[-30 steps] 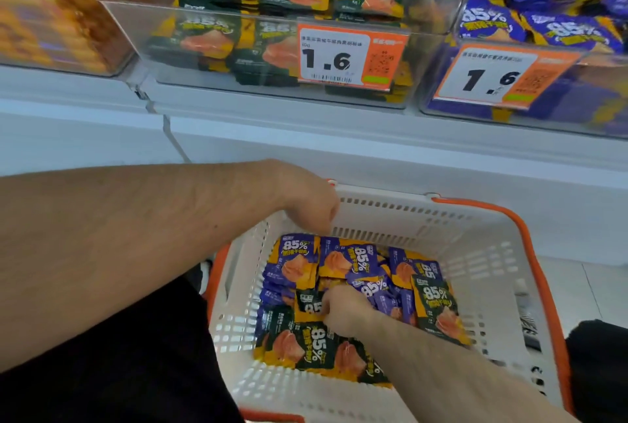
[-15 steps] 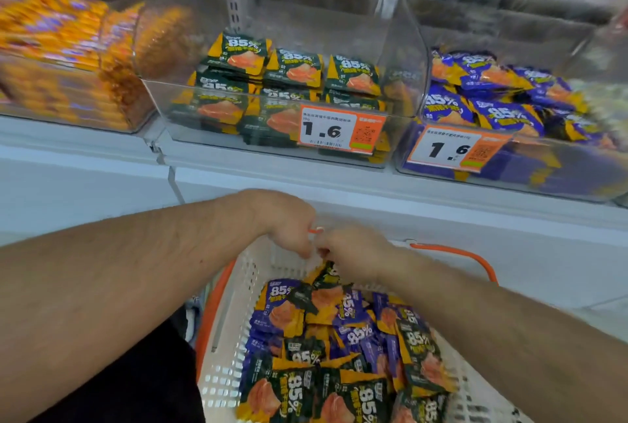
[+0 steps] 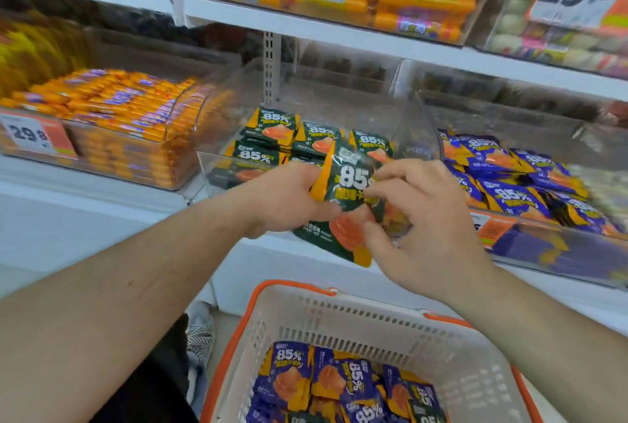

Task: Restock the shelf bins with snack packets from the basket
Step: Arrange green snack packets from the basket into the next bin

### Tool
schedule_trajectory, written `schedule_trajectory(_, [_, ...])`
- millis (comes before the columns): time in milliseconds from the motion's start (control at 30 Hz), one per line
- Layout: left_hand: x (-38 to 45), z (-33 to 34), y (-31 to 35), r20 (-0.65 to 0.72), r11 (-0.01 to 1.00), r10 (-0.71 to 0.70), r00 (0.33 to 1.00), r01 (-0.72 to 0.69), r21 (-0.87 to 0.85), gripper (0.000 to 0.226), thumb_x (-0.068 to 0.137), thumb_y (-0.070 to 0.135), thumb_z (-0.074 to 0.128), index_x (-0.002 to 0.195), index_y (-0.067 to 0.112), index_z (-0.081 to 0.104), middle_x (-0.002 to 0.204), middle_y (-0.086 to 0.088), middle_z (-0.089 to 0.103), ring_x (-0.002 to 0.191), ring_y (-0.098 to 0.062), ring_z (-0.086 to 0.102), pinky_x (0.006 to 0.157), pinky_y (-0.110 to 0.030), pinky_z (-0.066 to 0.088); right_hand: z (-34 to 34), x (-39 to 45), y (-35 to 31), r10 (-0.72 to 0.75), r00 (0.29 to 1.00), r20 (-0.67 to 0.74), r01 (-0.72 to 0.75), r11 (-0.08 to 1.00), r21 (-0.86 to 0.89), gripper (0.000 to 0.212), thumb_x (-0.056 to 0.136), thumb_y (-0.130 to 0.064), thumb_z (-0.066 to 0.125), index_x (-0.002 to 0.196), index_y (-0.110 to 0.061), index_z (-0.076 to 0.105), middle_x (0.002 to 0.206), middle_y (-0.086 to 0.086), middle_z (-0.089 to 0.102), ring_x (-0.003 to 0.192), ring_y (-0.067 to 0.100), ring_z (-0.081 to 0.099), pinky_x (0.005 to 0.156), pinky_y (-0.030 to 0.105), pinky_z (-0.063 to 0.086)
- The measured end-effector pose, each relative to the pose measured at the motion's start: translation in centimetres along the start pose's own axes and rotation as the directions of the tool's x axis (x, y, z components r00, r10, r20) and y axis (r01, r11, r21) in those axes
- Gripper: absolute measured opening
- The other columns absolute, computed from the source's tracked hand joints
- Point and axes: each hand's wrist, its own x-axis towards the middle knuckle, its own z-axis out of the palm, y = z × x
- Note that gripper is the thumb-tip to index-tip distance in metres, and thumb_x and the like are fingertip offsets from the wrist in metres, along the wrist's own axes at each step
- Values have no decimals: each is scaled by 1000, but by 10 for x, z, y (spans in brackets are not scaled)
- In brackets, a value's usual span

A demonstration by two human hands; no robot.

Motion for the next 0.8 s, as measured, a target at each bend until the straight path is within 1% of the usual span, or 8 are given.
schedule_trajectory(100, [4,-7,1,-98,962,-44,994,16,-272,11,86,24,72,94,18,73,98,-10,75,91,-29,67,93,-48,51,1,1,-2,6,995,98,9,988,-151,51,65,-36,63,113,-18,71,130,4,60,100,32,49,88,45,39])
schedule_trajectory(167, [6,-10,2,-121,934,-60,991,13,-356,19,85,26,70,102,17,73,104,-11,74,101,-37,67,98,-58,48,9,6,2,15,993,119,18,961,-275,55,64,-33,64,119,-25,69,141,0,54,99,29,44,82,41,33])
schedule_trajectory(333, [14,-23,4,-185,897,-69,980,-20,-441,16,97,11,58,103,22,69,97,2,75,83,-14,71,56,-22,53,27,33,15,6,997,78,11,975,-223,48,73,-14,58,119,-23,70,143,1,55,88,31,68,67,37,52])
schedule_trajectory(400, [18,-29,7,-244,938,-30,969,-57,-341,14,98,15,57,101,25,67,90,6,74,73,-8,69,54,-22,53,39,44,20,48,994,93,-45,998,-42,54,73,-8,56,124,-23,68,147,-4,48,109,25,67,80,39,59])
schedule_trajectory(500, [27,-36,9,-437,999,24,899,-39,-24,19,99,33,48,95,19,61,83,-4,68,73,-24,62,64,-37,50,53,69,28,65,991,114,-81,987,141,45,84,-6,55,125,-19,68,138,-7,53,125,8,55,107,22,42])
schedule_trajectory(567, [32,-44,2,-549,993,-17,836,80,90,31,100,46,37,98,21,56,85,-1,64,82,-26,58,72,-38,46,57,92,35,183,976,117,-197,973,123,36,92,-5,57,123,-19,69,134,-5,58,123,11,57,108,13,35])
schedule_trajectory(633, [35,-52,-12,-610,962,-13,792,177,209,31,101,46,35,105,25,56,94,-1,65,92,-28,59,77,-38,45,60,116,44,365,910,194,-380,924,43,32,98,-12,56,126,-21,68,137,-3,58,117,19,63,102,23,45])
schedule_trajectory(800, [39,-58,-41,-578,852,-30,815,323,411,24,94,28,47,114,24,57,110,-4,66,102,-31,60,83,-36,49,93,152,71,549,752,366,-533,832,-152,33,102,-26,51,132,-19,63,141,0,57,122,25,58,105,37,46])
